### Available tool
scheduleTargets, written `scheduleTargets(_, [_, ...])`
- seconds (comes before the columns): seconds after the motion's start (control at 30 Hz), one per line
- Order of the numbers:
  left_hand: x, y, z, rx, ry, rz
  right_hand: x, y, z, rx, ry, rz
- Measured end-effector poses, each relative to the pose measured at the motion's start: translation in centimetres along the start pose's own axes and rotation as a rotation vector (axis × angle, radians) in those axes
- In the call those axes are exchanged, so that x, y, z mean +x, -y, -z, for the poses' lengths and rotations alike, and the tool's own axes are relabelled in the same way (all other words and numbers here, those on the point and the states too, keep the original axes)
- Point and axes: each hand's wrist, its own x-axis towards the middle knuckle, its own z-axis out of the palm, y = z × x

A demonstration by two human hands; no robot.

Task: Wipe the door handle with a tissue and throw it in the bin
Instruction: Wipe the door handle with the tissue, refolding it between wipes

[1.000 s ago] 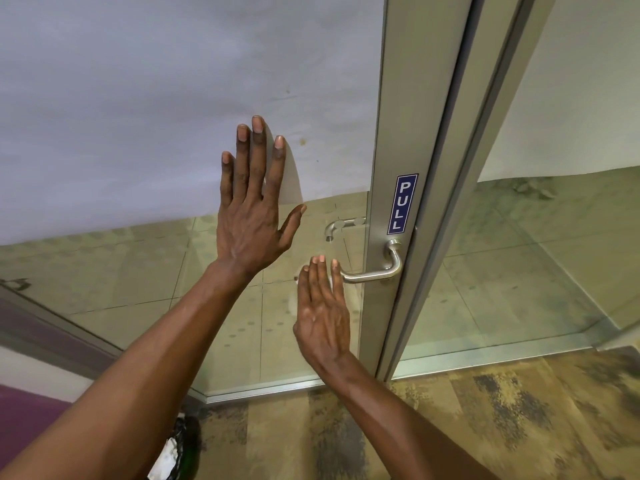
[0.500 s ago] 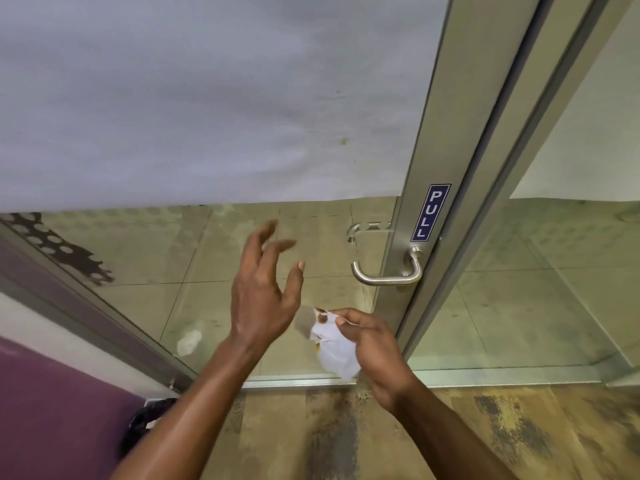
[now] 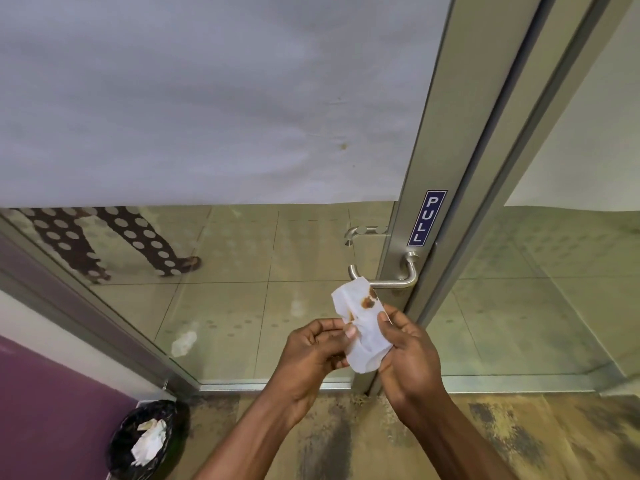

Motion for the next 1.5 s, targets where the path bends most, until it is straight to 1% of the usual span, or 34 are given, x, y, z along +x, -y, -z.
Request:
scheduleTargets(0.1, [-0.2,-0.1,-0.7,-0.002,-0.013,0.067,-0.1,0.3,0.8,-0.066,0.002,0.038])
scheduleTargets(0.2, [-0.4,-0.4,-0.8,0.007,-0.019,0.112,-0.2,1.3,2.1,-0.299,0.041,0.134])
scheduleTargets(0.3, [-0.6,-0.6,-0.6,-0.061,0.017,0.145,-0.3,2.7,3.5,-0.61,0.171,0.301])
scheduleTargets(0.37, [-0.7,-0.6,-0.4,-0.109,0.041,0.167,-0.4,3.7,4.2,-0.727,0.266,0.378])
scheduleTargets(0.43, [-0.8,-0.6,-0.3,-0.134,0.058,0.2,-0.2,4.5,4.6,-0.799,0.318,0.414])
scheduleTargets(0.57, [-1.2,0.0,-0.4,-0.166,0.11,0.259,0.0,5.6,5.3,-0.869,0.366,0.446])
scheduleTargets(0.7, [-1.2,-0.1,-0.4,-0.216,0.17,0.295,-0.2,6.1,5.8,-1.004,0.407,0.492])
scheduleTargets(0.77, [-1.2,-0.1,-0.5,-0.148,0.177,0.28,-0.4,6.3,5.9,-1.093,0.423,0.544])
scheduleTargets(0.83, [-1.5,-0.2,-0.8,-0.023,0.193,0.23,-0.6,6.2,6.0,-1.161,0.427,0.602])
scheduleTargets(0.9, [-1.7,0.0,-1.1,0.072,0.189,0.199,-0.9,6.1,6.1,-1.152,0.413,0.626])
scheduleTargets(0.97, [-1.7,0.4,-1.4,0.142,0.171,0.173,-1.0,5.9,6.4,-1.083,0.385,0.605])
scheduleTargets(1.17, [-2.1,0.6,-2.6,0.187,0.09,0.104,-1.3,4.6,7.3,-0.773,0.145,0.4])
scheduleTargets(1.27, [-2.1,0.6,-3.0,0.215,0.032,0.083,-1.5,3.8,7.6,-0.662,0.032,0.312])
scheduleTargets(1.3, [-2.0,0.6,-3.1,0.217,0.02,0.08,-1.7,3.7,7.5,-0.624,0.008,0.282])
scheduleTargets(1.37, [-1.9,0.7,-3.2,0.217,0.002,0.081,-1.9,3.4,7.5,-0.59,0.029,0.231])
scheduleTargets(1.4, [-1.9,0.8,-3.1,0.214,-0.002,0.087,-2.0,3.1,7.4,-0.605,0.051,0.214])
scheduleTargets(1.43, [-1.9,0.9,-3.1,0.212,-0.003,0.094,-2.2,2.7,7.5,-0.672,0.063,0.227])
scheduleTargets(1.47, [-1.8,1.0,-3.1,0.207,-0.004,0.097,-2.3,2.3,7.8,-0.81,0.051,0.297])
scheduleTargets(1.5, [-1.7,1.0,-3.1,0.202,-0.011,0.097,-2.5,1.9,7.9,-1.003,0.025,0.403])
